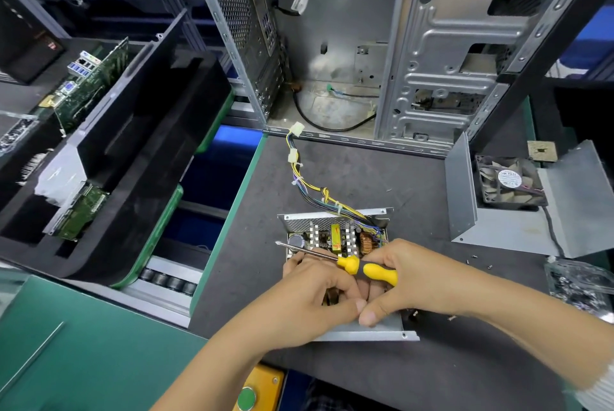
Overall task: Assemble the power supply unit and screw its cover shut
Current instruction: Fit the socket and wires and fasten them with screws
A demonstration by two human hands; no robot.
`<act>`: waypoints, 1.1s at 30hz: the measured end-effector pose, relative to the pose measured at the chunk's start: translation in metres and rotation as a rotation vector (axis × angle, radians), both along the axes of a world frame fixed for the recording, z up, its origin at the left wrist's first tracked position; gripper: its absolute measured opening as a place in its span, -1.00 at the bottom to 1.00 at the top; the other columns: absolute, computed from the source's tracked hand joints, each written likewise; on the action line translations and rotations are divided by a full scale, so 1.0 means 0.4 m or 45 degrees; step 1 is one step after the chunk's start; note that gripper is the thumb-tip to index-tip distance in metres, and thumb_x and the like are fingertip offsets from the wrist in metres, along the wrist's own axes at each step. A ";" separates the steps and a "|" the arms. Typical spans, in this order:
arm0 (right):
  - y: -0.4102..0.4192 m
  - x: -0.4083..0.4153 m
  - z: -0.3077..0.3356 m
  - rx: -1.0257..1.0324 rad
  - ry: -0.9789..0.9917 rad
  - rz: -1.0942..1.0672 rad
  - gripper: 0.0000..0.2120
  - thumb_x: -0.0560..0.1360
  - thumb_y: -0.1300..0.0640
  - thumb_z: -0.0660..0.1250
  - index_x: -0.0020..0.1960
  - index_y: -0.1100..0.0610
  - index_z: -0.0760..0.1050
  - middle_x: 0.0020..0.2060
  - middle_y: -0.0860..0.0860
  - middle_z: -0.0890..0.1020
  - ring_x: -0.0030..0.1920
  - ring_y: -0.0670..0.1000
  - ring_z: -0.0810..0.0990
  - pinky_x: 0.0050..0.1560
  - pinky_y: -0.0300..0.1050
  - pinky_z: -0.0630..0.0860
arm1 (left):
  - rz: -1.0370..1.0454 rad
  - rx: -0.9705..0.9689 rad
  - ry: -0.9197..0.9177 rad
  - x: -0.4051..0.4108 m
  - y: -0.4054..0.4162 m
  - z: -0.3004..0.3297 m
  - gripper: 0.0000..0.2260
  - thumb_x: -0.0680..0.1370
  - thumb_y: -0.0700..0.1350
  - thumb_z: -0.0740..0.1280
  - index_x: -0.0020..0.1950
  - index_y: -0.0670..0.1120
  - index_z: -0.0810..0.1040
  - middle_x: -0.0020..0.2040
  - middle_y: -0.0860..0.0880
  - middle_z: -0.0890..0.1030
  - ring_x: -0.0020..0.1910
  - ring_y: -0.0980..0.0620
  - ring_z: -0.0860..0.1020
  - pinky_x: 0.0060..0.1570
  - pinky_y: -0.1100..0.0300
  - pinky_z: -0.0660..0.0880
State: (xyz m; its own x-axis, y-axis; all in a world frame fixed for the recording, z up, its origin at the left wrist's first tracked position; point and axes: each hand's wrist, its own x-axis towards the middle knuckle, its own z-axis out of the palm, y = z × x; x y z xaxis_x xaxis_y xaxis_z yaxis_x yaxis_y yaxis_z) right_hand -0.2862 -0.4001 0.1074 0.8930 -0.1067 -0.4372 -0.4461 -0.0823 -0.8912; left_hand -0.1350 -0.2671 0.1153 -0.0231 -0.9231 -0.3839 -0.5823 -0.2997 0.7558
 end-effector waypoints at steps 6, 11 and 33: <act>0.001 -0.011 -0.008 0.096 0.039 -0.007 -0.85 0.35 0.12 0.54 -0.22 0.15 0.59 -0.33 0.03 0.67 -0.30 -0.08 0.55 -0.23 -0.31 0.44 | 0.023 0.028 -0.090 -0.007 0.014 -0.022 -0.87 0.59 0.04 0.32 -0.09 0.12 0.65 0.01 0.22 0.55 0.33 0.36 0.16 0.31 0.24 -0.03; 0.011 -0.014 -0.013 0.097 -0.002 -0.032 -0.82 0.31 0.20 0.56 -0.25 0.06 0.56 -0.35 -0.07 0.61 -0.33 -0.13 0.53 -0.27 -0.35 0.42 | 0.019 -0.207 -0.262 -0.007 0.015 -0.012 -0.82 0.60 0.03 0.32 -0.14 0.04 0.65 -0.10 0.18 0.61 0.20 0.29 0.39 0.44 0.21 -0.23; 0.037 -0.045 -0.109 -1.227 -0.606 0.047 -0.64 0.15 0.34 0.19 -0.29 0.00 0.64 -0.29 -0.07 0.28 -0.41 -0.04 0.21 -0.45 -0.27 0.19 | -0.161 -0.913 -0.428 0.117 0.169 -0.177 -0.42 0.51 0.36 0.16 0.37 0.04 0.49 0.25 -0.01 0.39 0.32 0.05 0.34 0.19 -0.07 0.36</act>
